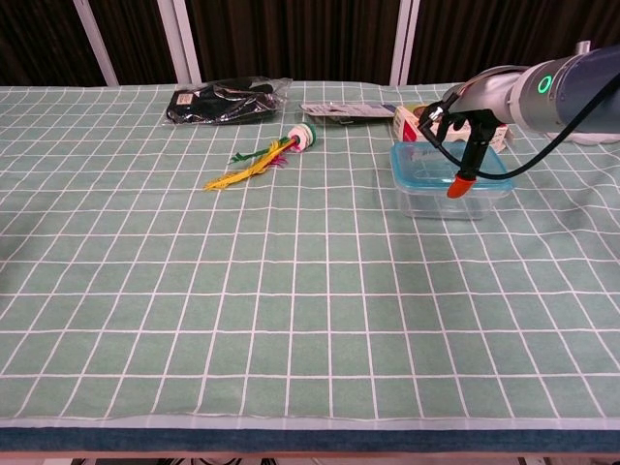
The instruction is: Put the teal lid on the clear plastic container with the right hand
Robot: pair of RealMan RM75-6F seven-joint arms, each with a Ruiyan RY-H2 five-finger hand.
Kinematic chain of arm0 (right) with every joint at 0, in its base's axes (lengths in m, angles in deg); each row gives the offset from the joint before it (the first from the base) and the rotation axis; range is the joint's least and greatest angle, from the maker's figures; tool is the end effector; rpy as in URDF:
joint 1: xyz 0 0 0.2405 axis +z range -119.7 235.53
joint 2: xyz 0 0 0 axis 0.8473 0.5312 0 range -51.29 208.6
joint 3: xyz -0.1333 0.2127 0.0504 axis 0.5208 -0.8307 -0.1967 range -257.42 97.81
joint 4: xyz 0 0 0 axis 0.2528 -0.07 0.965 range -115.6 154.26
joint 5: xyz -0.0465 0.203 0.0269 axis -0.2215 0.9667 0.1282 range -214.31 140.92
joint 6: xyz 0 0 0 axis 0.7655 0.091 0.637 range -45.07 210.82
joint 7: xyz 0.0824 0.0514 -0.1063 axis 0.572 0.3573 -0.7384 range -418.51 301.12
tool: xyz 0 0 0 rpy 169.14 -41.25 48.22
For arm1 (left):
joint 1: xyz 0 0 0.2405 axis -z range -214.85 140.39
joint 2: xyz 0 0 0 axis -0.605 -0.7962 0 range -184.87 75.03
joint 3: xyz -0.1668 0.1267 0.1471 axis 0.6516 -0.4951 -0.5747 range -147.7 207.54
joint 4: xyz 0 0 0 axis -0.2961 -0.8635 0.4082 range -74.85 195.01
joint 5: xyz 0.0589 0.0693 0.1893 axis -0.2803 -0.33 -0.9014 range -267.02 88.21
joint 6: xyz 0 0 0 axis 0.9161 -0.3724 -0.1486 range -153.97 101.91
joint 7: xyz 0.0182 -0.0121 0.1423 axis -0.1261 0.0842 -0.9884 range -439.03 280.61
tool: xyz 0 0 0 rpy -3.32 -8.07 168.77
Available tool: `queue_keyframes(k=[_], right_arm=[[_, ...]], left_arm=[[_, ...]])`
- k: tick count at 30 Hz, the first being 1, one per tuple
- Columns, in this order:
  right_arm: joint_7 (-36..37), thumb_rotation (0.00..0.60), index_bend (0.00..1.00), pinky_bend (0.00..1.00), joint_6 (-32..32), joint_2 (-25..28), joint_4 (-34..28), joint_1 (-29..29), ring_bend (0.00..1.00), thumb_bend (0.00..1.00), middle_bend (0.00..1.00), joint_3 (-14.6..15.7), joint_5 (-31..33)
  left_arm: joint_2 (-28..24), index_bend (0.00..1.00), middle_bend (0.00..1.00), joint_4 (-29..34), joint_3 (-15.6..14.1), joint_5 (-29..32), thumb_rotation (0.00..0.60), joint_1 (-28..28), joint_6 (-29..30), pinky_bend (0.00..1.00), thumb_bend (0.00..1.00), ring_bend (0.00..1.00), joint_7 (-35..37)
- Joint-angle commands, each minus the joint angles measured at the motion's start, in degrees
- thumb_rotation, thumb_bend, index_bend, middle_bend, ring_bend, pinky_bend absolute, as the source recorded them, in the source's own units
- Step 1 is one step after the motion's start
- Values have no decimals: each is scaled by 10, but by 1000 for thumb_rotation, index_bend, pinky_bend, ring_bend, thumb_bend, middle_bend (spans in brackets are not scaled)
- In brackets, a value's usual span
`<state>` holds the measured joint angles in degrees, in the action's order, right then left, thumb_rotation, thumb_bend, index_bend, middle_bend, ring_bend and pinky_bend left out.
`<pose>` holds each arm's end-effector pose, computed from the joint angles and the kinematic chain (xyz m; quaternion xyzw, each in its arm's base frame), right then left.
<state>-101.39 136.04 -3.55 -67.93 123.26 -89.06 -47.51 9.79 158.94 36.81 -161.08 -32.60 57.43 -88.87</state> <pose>-0.1126 -0.4083 0.0118 0.7113 -0.4488 0.2096 0.4988 -0.3168 0.1886 0.1616 -0.5243 -0.4288 -0.3386 0.6531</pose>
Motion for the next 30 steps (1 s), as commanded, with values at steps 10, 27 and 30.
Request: queue_keyframes(k=[10, 27, 30], right_arm=[[-4, 600, 0, 0, 4, -9, 13, 1, 110, 268, 474, -1, 5], [-11, 600, 0, 0, 11, -10, 10, 0, 2, 268, 242, -3, 9], [-16, 600, 0, 0, 13, -9, 6, 1, 0, 268, 167, -2, 13]], left_arm=[[0, 72, 5, 0, 1, 3, 600, 0, 0, 0, 524, 0, -2], [-1, 72, 5, 3, 1, 6, 600, 1, 0, 0, 525, 0, -6], [-1, 72, 5, 3, 1, 7, 600, 1, 0, 0, 525, 0, -7]])
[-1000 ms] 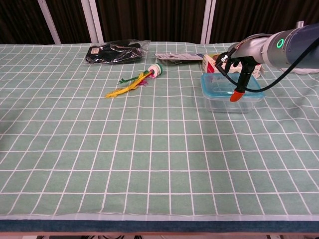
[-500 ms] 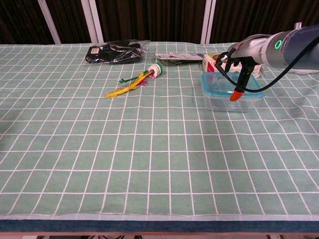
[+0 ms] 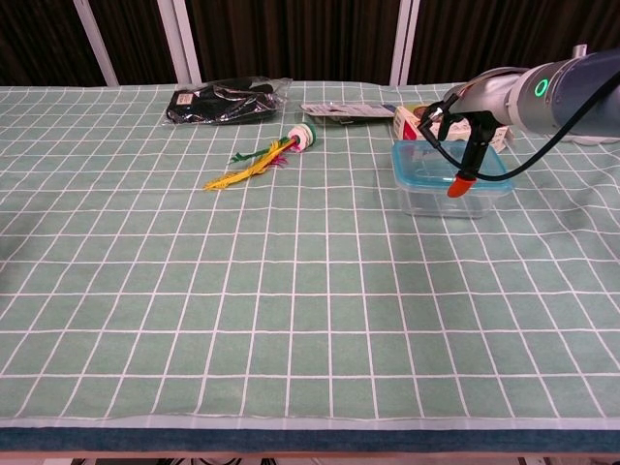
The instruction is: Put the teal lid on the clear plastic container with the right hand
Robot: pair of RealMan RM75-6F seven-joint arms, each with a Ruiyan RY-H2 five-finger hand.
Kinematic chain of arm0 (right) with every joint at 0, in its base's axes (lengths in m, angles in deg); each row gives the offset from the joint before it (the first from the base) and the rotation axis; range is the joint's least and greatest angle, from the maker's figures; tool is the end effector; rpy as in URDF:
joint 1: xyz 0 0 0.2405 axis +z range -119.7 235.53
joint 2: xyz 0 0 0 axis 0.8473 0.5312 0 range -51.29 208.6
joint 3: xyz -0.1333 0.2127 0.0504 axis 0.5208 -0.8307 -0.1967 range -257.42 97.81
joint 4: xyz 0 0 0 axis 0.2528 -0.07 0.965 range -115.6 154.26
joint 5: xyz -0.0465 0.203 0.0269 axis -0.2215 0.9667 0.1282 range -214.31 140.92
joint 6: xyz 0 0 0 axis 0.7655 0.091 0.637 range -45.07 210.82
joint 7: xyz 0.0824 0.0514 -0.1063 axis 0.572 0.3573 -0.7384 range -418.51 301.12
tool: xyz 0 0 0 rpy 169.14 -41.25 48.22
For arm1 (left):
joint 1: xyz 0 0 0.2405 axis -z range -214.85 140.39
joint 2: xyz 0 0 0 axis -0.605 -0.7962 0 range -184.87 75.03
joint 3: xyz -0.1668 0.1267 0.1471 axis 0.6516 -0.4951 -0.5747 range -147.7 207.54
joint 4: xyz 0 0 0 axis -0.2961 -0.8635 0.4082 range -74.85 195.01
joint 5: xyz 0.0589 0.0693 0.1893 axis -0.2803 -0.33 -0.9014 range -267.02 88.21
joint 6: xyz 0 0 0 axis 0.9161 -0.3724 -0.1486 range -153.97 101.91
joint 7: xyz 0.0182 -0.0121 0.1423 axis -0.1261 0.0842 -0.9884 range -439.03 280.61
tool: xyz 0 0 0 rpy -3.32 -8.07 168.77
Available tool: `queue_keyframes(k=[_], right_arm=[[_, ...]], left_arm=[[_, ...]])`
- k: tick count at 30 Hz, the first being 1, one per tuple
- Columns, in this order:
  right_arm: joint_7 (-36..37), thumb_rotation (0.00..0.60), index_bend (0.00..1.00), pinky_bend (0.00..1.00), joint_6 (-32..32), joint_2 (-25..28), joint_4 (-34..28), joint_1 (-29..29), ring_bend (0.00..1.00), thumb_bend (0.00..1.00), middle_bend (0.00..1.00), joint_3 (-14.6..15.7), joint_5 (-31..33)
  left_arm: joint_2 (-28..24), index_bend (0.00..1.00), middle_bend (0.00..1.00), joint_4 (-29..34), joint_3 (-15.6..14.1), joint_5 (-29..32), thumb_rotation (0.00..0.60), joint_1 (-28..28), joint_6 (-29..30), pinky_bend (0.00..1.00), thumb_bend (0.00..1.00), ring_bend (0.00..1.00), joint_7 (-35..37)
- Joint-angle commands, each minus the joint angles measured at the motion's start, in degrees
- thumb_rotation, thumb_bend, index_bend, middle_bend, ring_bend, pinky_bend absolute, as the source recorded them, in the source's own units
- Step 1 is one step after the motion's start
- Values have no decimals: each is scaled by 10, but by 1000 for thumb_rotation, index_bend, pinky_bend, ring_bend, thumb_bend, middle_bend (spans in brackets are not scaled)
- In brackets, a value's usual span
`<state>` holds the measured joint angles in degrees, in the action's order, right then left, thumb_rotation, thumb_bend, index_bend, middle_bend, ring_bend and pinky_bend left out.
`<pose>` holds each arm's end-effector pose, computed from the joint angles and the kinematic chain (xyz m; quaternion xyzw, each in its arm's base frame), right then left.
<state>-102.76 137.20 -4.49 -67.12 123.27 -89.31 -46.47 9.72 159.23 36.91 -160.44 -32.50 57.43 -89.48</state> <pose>-0.1143 -0.4094 0.0099 0.7068 -0.4473 0.2038 0.5088 -0.3168 0.1891 0.1621 -0.5227 -0.4292 -0.3349 0.6561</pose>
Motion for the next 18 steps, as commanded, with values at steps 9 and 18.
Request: queue_keyframes(k=[9, 18], right_arm=[[-15, 600, 0, 0, 3, 6, -10, 4, 0, 268, 79, 0, 15], [-22, 600, 0, 0, 9, 17, -26, 7, 0, 268, 66, -4, 26]], left_arm=[[0, 72, 5, 1, 0, 2, 600, 0, 0, 0, 525, 0, -3], [0, 72, 5, 3, 0, 5, 600, 1, 0, 0, 525, 0, -6]])
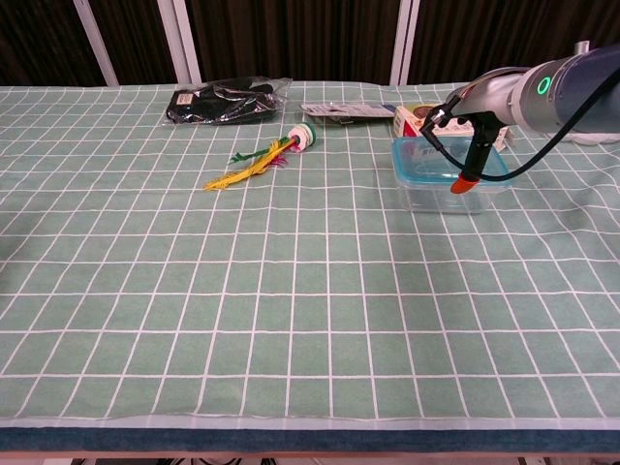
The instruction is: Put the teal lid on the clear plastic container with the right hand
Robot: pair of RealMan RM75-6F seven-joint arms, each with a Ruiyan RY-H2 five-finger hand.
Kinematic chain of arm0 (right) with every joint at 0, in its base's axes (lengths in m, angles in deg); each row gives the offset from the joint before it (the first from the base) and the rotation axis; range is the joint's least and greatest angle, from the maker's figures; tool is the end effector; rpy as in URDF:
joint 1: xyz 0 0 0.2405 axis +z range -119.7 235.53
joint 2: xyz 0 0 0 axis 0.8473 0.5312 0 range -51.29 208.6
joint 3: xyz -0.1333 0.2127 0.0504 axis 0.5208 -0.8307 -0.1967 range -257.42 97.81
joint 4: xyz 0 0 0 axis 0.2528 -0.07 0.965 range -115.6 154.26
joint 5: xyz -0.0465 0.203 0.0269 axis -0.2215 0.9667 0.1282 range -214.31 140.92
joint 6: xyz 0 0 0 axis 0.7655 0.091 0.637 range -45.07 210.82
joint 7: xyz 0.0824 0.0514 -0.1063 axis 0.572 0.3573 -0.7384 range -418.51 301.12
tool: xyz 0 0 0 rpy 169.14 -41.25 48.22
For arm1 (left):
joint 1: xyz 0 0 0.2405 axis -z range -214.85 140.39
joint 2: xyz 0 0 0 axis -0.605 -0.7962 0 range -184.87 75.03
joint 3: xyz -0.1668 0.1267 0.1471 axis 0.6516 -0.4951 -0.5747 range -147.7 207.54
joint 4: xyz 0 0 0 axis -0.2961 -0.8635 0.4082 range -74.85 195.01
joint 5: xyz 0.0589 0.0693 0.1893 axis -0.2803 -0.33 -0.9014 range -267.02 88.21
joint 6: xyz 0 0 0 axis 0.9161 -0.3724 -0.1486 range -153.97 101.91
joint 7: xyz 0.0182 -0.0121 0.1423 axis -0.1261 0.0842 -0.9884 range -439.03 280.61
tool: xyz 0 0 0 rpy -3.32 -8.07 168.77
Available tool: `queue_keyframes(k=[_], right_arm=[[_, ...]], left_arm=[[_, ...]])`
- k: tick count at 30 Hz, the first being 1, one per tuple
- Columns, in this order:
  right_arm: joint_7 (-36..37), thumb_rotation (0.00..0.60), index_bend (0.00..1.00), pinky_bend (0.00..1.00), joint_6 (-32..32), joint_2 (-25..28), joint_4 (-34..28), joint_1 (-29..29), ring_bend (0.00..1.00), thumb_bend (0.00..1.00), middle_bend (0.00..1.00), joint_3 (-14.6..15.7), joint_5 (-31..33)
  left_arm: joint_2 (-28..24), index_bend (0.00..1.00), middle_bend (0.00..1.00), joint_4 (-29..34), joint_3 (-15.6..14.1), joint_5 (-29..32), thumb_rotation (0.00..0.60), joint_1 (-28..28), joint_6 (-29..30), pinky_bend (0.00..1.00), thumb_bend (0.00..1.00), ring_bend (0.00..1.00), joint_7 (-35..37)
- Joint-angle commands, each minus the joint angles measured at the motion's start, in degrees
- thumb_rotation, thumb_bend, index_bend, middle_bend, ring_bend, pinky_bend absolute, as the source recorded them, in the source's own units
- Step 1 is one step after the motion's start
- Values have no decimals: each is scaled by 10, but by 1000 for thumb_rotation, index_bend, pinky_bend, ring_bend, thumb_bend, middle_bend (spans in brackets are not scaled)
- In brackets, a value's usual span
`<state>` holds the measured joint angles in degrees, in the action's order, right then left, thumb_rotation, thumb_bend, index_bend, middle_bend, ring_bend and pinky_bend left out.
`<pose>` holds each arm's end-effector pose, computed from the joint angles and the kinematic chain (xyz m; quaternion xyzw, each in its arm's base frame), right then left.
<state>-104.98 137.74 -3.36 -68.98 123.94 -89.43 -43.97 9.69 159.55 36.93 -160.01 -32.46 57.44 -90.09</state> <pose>-0.1119 -0.4066 0.0135 0.7095 -0.4470 0.1910 0.5103 -0.3166 0.1891 0.1620 -0.5222 -0.4295 -0.3315 0.6579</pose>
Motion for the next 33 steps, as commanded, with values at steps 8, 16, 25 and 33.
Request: queue_keyframes(k=[8, 16, 25, 33], right_arm=[[45, 600, 75, 0, 36, 47, -60, -18, 0, 267, 65, -33, -44], [118, 600, 288, 0, 13, 41, -15, -50, 0, 367, 65, -40, -131], [147, 600, 410, 0, -29, 6, 73, -52, 0, 402, 65, -42, -148], [169, 600, 488, 0, -49, -24, 131, -58, 0, 402, 65, -42, -170]], left_arm=[[1, 72, 5, 1, 0, -1, 600, 0, 1, 0, 525, 0, 0], [1, 72, 5, 3, 1, 2, 600, 1, 1, 0, 525, 0, -2], [-1, 72, 5, 7, 1, 8, 600, 1, -3, 0, 525, 0, -4], [0, 72, 5, 9, 1, 13, 600, 2, -4, 0, 524, 0, -10]])
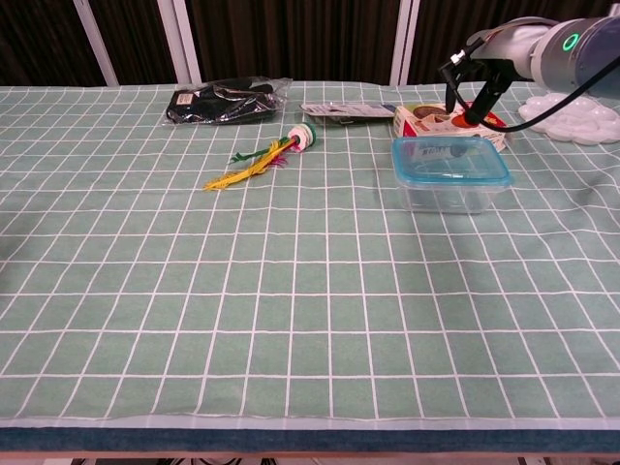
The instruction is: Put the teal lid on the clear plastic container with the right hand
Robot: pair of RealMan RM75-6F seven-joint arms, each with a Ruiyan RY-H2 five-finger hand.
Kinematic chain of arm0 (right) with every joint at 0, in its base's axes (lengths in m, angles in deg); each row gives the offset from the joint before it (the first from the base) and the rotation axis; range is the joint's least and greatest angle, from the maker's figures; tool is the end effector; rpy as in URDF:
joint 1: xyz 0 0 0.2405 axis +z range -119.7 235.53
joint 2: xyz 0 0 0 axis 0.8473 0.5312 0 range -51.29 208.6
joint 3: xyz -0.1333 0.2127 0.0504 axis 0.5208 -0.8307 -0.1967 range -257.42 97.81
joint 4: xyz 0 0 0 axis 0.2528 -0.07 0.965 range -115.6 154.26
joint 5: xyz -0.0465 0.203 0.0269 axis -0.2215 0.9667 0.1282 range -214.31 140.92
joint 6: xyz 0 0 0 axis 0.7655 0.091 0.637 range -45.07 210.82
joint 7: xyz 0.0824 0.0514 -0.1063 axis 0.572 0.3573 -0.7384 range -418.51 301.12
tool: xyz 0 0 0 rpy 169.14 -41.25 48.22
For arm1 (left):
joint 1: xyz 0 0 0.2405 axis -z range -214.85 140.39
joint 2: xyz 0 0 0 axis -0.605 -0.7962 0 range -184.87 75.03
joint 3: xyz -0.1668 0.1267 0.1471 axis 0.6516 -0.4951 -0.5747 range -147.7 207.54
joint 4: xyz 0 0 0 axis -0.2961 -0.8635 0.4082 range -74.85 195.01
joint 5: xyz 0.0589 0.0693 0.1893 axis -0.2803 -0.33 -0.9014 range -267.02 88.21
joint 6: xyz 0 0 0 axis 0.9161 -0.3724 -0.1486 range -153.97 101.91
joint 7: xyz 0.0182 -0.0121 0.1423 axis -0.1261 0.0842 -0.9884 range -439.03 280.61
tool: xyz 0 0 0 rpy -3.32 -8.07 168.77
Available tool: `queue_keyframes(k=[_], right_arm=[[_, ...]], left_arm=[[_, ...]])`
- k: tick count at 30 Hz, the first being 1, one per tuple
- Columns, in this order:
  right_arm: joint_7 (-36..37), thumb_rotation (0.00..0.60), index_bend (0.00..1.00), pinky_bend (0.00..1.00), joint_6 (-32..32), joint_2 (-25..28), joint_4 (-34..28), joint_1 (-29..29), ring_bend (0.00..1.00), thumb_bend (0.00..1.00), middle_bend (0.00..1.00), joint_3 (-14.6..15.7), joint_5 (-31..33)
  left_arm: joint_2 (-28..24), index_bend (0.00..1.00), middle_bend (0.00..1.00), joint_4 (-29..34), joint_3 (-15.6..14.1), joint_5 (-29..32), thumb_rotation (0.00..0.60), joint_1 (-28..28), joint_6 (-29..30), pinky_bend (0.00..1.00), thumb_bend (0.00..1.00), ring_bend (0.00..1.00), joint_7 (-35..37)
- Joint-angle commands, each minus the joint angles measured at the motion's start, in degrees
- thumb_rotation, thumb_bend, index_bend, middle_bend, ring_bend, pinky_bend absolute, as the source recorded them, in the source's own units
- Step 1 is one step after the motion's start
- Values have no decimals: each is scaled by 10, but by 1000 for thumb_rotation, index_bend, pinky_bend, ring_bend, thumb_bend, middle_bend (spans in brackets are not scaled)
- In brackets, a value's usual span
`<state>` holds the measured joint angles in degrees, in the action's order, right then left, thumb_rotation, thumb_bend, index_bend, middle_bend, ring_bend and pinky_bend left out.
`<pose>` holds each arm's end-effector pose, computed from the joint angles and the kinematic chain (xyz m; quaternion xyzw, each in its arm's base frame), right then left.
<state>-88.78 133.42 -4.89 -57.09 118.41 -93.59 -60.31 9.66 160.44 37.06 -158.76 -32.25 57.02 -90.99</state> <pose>-0.1289 -0.4456 0.0392 0.6553 -0.4527 0.3042 0.5227 -0.3158 0.1897 0.1604 -0.5193 -0.4364 -0.3259 0.6585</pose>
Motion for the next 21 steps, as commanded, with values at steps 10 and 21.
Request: queue_keyframes(k=[10, 21], right_arm=[[10, 600, 521, 0, -14, -27, 41, -6, 0, 469, 65, -3, -10], [3, 600, 541, 0, -29, -39, 63, -6, 0, 510, 65, -2, -4]], left_arm=[[-1, 72, 5, 1, 0, 2, 600, 0, 0, 0, 525, 0, -2], [-1, 72, 5, 1, 0, 4, 600, 0, 0, 0, 525, 0, -2]])
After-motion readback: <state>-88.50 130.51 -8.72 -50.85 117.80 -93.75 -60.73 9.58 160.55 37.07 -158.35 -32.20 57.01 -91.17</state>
